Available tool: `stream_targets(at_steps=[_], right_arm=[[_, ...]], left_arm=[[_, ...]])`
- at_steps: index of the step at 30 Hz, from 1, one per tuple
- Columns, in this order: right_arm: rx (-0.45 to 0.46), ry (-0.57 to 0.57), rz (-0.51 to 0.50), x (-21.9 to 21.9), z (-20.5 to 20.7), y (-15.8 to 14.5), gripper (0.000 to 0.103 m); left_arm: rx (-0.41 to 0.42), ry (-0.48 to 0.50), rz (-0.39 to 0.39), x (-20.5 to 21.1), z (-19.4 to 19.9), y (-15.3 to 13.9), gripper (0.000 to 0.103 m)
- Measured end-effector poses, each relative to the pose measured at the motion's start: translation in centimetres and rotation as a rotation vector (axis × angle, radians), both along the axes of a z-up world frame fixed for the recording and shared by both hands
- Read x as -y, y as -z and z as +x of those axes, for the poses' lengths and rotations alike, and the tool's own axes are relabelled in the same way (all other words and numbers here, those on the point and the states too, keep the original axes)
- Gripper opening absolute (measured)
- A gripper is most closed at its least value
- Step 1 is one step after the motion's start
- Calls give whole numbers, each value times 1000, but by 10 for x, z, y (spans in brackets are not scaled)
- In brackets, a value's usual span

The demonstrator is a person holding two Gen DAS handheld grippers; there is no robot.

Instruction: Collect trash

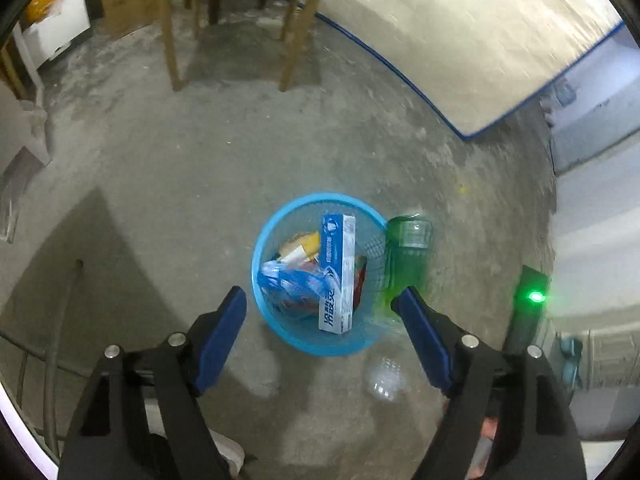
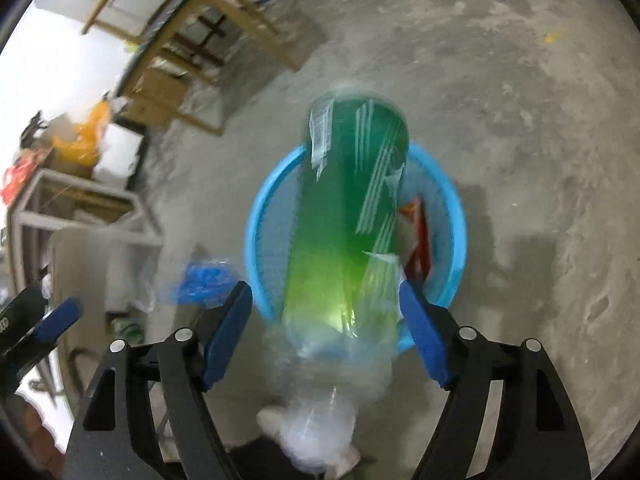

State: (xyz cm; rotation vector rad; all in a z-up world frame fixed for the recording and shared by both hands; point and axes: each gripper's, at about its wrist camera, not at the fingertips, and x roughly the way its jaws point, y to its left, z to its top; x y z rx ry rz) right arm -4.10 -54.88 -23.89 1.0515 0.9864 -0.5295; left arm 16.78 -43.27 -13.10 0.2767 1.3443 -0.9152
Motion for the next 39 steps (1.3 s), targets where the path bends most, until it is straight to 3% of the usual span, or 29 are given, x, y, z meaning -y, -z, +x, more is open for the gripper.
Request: stream_targets(at_steps=[5,11,18,21,23,27,30,33,39], right_arm=[[-45,-17,-19,-3,0,7,72],[-45,-32,-35,-3,-12,-1,72],[8,-100,-127,-34,-33,-44,73],[67,-166,-195,-61,-42,-80,77],[121,-222,-261,-85,-47,-110,83],[198,-332,-419,-139,-55,-164,95],[249,-378,-582,-184,-65,-203,95],[273,-404,-672,-216,-73,-226,95],[299,-399,-816,-257,-87,-245,95]], left_arm=[[23,-18,-29,-29,0,-15,78],[124,-7,-58,-73,-18,-51,78],[221,-52,-150,-147,-42,-100,82],[265,-94,-191,-184,-54,-117,87],[326,-145,-207,-216,-66,-127,96],[384,-256,-211,-275,-93,-136,97],[400,-350,-192,-309,-111,-137,97],[439,-439,-131,-331,-126,-136,97],[597,-564,-61,-353,-159,-141,97]])
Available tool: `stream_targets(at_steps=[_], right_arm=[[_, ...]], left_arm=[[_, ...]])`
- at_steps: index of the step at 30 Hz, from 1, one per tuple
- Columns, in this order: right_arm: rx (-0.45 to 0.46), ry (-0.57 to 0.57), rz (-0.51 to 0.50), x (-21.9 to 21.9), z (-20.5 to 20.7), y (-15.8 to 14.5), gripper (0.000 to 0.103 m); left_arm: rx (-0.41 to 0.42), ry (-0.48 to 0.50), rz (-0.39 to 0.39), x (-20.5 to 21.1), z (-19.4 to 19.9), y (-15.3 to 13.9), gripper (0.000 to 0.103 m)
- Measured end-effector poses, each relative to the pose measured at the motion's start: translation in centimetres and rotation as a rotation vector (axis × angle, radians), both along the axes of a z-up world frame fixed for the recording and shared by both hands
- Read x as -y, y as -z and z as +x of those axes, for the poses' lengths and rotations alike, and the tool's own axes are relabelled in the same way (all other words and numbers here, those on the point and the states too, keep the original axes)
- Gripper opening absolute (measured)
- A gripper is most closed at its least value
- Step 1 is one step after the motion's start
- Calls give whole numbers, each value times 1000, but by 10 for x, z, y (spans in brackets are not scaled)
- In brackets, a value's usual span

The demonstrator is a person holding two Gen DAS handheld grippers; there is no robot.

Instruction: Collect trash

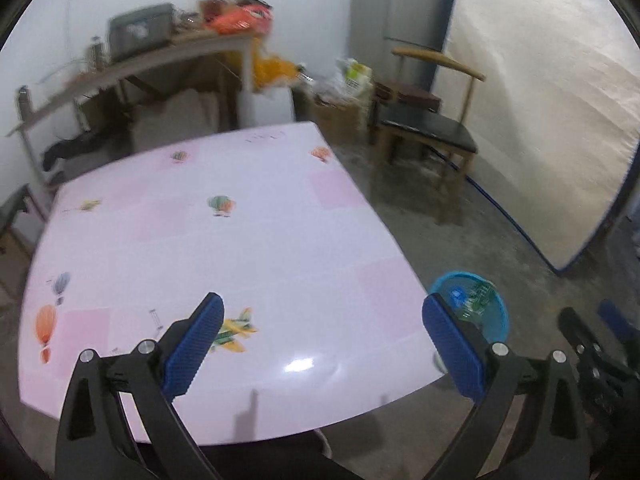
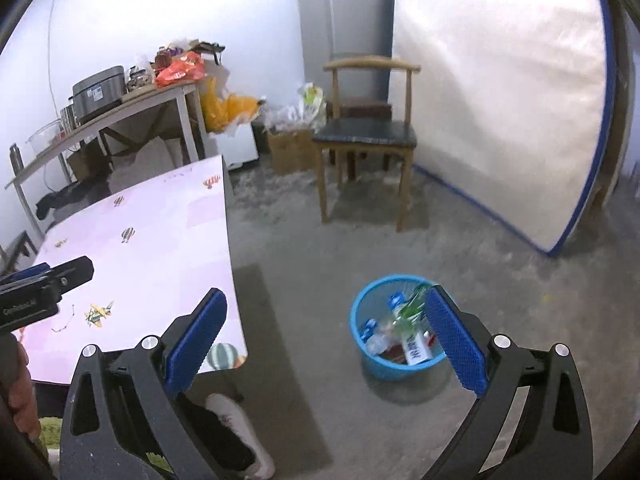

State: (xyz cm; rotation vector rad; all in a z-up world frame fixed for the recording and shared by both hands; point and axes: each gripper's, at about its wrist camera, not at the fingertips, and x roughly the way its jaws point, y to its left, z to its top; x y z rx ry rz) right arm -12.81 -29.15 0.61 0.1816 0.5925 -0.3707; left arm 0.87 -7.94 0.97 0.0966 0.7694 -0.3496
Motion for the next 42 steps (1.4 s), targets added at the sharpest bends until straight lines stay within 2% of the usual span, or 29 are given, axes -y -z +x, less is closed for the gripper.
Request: stream_targets(at_steps=[2,5,9,14,20,26,30,42], right_arm=[[7,-5,-32,-11,-4,-1,95],[-36,-6,-87,-25,-3,2,95],[-77,-16,-126,-34,-3,8,95],[-109,-7,-115,-39,4,11,95],[-120,2,-114,-44,6,12,95],[-134,12,-107,-43,5,19,95],[-144,24,-95,-41,4,22,95],[-150,71,-87,-33,-4,24,95]], left_arm=[[-10,-24,28,-5,-5,4,97],[-36,-53,70,-8,-8,12,97],[-43,-99,54,-19,-14,16,97],[-40,-155,65,-28,-12,17,97],[-81,-204,42,-36,-7,21,97],[-99,-174,49,-28,-7,25,97],[-120,-120,54,-18,-10,28,97],[-85,-34,90,4,-21,26,97]])
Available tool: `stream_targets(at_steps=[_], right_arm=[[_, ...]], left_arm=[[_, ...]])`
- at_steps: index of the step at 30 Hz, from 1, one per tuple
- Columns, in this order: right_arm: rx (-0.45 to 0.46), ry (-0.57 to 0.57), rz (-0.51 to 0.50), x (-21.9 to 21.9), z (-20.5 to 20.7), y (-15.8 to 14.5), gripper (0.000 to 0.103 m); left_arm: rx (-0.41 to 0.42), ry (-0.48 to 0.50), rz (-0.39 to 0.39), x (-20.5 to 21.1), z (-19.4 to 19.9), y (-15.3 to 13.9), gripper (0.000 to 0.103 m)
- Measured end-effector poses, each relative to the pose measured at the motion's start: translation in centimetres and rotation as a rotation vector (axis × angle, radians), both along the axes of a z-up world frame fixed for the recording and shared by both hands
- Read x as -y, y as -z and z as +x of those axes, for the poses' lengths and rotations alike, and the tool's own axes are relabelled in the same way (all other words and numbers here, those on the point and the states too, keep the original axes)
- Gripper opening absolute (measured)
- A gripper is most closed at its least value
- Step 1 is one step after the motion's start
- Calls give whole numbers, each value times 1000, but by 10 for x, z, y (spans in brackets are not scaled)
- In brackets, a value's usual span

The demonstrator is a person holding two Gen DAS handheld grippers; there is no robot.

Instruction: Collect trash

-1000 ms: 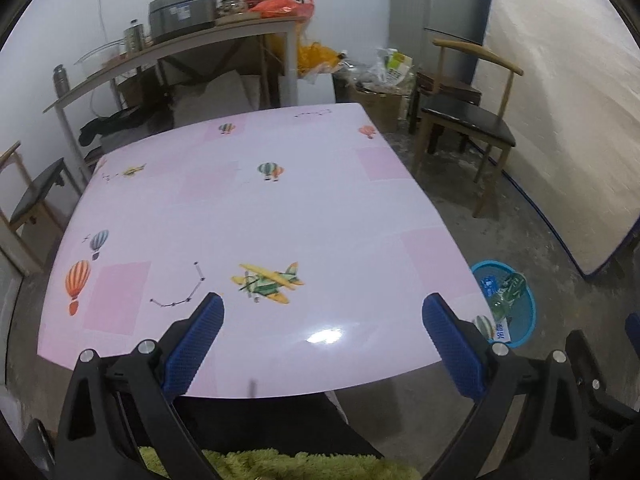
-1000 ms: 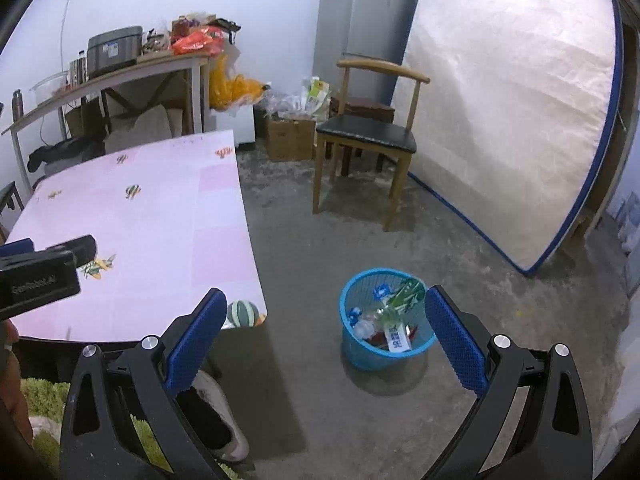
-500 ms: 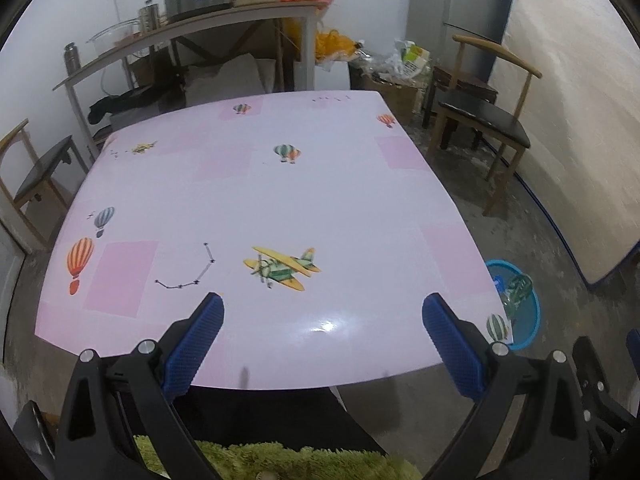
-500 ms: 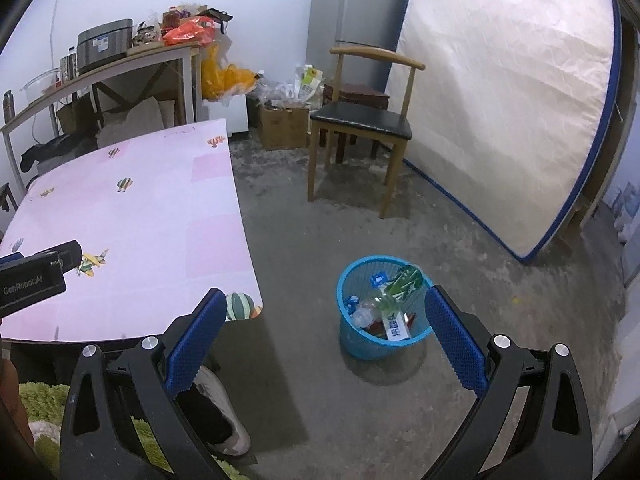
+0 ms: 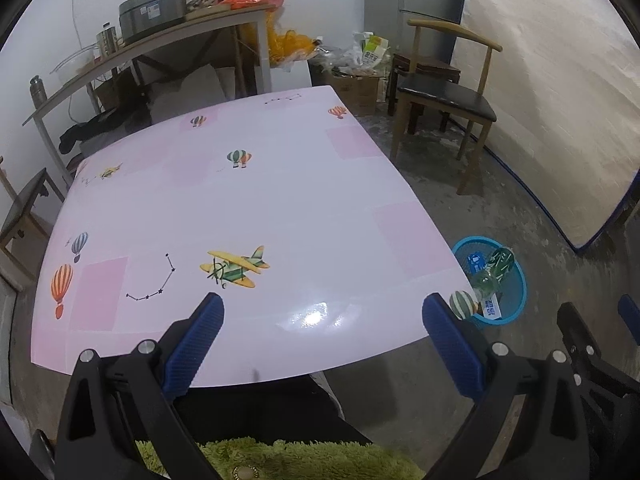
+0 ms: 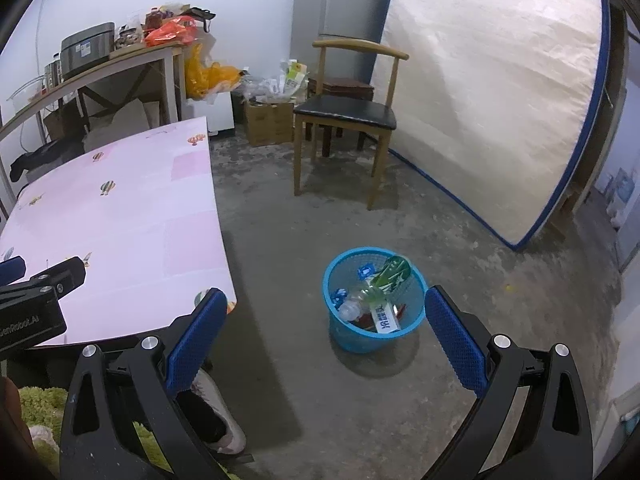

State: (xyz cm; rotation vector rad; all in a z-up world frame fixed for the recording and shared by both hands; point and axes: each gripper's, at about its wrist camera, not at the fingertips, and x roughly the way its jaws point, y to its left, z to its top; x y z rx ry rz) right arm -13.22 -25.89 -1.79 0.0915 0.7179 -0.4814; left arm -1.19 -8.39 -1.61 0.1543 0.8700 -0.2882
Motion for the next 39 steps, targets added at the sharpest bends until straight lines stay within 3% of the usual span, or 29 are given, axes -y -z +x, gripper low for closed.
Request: stream_targets(at_steps=[8,39], right_arm=[[4,27,4,4,-4,-2,95],[-2,45,-7,8,-8,-4,95]], left_arm=[[34,-18,6,-1,0,-5,97],[34,-80,19,-10,8,-6,97]])
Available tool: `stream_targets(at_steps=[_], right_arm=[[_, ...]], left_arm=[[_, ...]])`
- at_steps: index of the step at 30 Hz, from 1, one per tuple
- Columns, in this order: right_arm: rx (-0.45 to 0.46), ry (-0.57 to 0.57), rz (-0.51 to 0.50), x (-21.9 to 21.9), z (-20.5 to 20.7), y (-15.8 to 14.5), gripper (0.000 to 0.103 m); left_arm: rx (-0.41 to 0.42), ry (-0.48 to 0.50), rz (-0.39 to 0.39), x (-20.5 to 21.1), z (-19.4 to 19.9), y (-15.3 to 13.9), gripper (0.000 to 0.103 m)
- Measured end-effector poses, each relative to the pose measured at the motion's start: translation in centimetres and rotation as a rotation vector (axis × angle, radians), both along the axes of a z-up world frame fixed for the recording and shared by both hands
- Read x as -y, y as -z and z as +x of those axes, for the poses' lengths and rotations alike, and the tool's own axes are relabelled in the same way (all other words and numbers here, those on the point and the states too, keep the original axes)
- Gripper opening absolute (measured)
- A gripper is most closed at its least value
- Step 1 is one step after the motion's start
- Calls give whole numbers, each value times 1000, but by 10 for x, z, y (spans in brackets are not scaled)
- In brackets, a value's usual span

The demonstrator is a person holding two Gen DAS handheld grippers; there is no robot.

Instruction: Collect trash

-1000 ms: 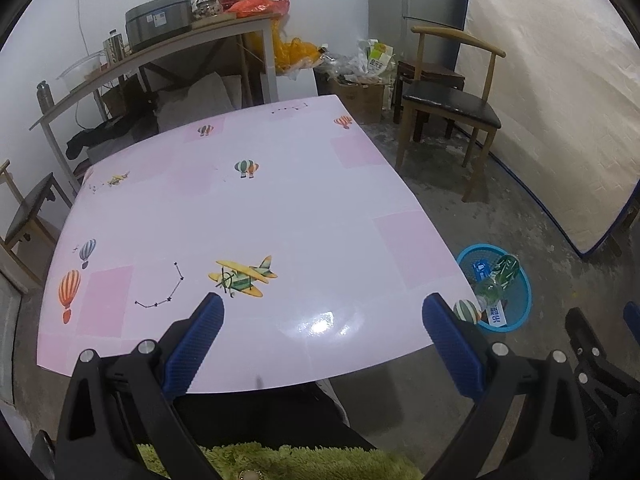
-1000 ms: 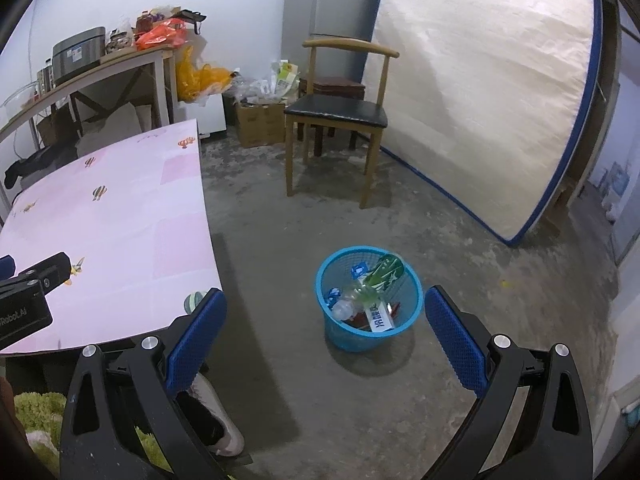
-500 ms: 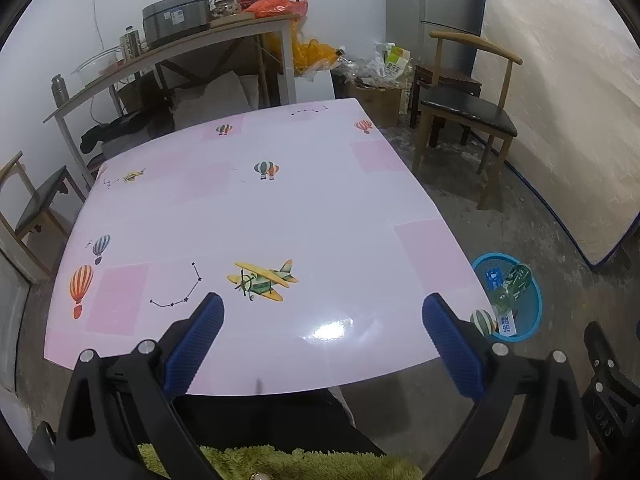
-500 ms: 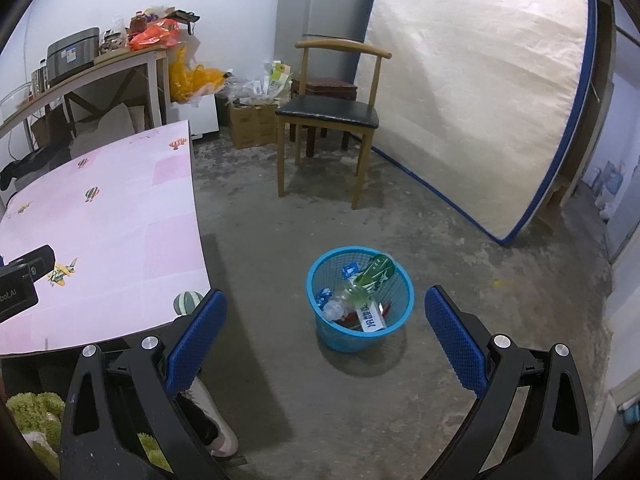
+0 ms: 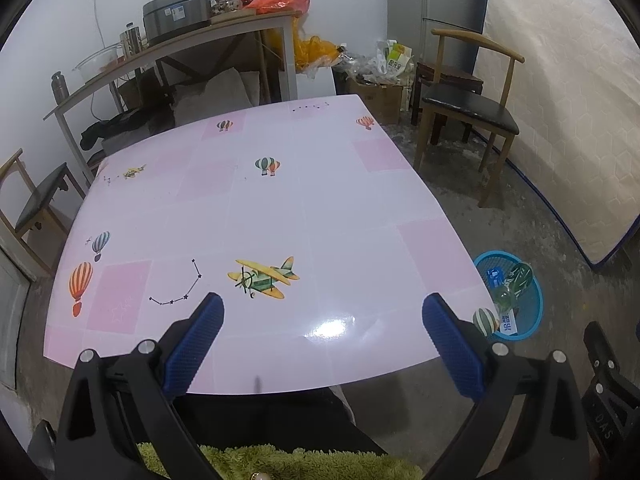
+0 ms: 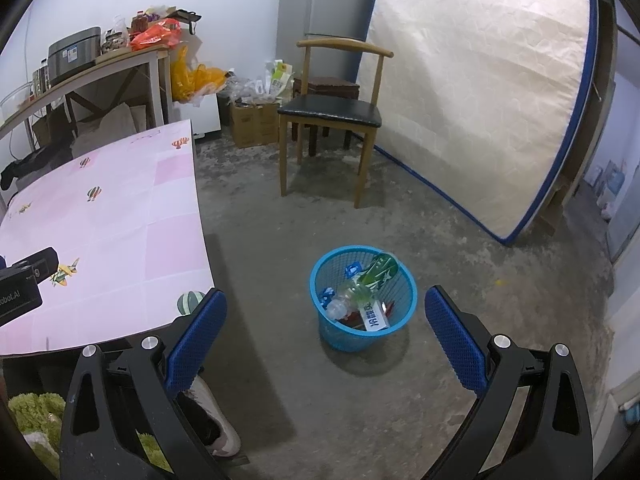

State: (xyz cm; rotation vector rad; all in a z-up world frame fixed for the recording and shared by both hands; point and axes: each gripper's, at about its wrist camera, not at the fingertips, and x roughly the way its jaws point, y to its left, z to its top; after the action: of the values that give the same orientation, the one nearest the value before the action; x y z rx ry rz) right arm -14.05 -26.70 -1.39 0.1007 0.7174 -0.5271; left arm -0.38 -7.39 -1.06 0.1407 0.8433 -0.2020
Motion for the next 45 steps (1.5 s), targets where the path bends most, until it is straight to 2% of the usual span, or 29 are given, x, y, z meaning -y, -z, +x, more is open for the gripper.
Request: stream_targets(at_steps=[45], right_arm=[[4,2,-1,-3,2,-1,95]], left_arm=[[-17,2,-12,1,-2,0,97]])
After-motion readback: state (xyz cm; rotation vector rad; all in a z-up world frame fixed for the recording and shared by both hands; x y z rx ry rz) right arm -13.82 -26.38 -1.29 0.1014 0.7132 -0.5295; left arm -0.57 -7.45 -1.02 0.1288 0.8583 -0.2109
